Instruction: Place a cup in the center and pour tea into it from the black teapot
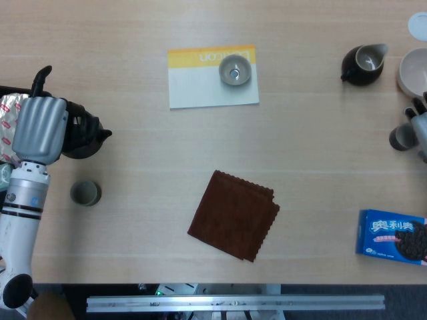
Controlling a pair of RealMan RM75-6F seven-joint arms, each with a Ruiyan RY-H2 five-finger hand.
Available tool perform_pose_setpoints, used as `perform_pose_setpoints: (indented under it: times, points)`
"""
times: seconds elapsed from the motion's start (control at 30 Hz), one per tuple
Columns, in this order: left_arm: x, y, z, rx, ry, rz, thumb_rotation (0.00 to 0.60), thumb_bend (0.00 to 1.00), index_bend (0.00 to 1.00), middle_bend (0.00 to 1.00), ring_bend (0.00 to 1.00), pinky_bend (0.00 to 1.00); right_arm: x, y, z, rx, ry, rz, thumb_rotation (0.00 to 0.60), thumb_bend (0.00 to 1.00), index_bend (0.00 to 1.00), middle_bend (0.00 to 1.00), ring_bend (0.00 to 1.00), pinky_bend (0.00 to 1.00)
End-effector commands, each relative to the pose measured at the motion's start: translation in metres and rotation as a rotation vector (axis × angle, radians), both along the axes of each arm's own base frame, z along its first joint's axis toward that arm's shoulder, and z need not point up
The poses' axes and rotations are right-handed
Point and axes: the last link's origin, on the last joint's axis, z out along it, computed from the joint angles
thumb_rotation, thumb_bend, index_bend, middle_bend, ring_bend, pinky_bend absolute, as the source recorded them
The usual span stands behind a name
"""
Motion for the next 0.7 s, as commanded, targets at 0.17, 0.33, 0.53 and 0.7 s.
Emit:
perform_pose_setpoints:
  times: [0.17,0.33,0.53,0.7]
  points:
    - [-0.001,0.0,0.0,-0.002,-0.002,0.002,0.52,0.38,0.92,1.0,0.85,0.09,0.003,-0.005,-0.011,0.01,0.018,0.001,0.6,0.19,0.26,0.14,0.01,0.02]
    - [-0.002,0.0,0.0,-0.004,-0.005,0.004,0.517,0.38,0.92,1.0,0.85,0.09,0.003,-0.006,-0.017,0.017,0.03,0.002,0.6,0.2,0.28,0.15,0.01,0.03]
    - [-0.003,0.0,-0.001,-0.004,-0.011,0.005,0.519,0.38,0.92,1.0,0.85,0.09,0.006,-0.006,-0.021,0.015,0.033,0.005,0.6,0.21,0.34,0.16,0.01,0.03]
    - [-0.005,0.0,0.0,-0.003,-0.013,0.007,0.523,0.38,0.92,1.0,0.85,0.09,0.01,-0.007,-0.022,0.01,0.026,0.01,0.6,0.23,0.4,0.17,0.02,0.04]
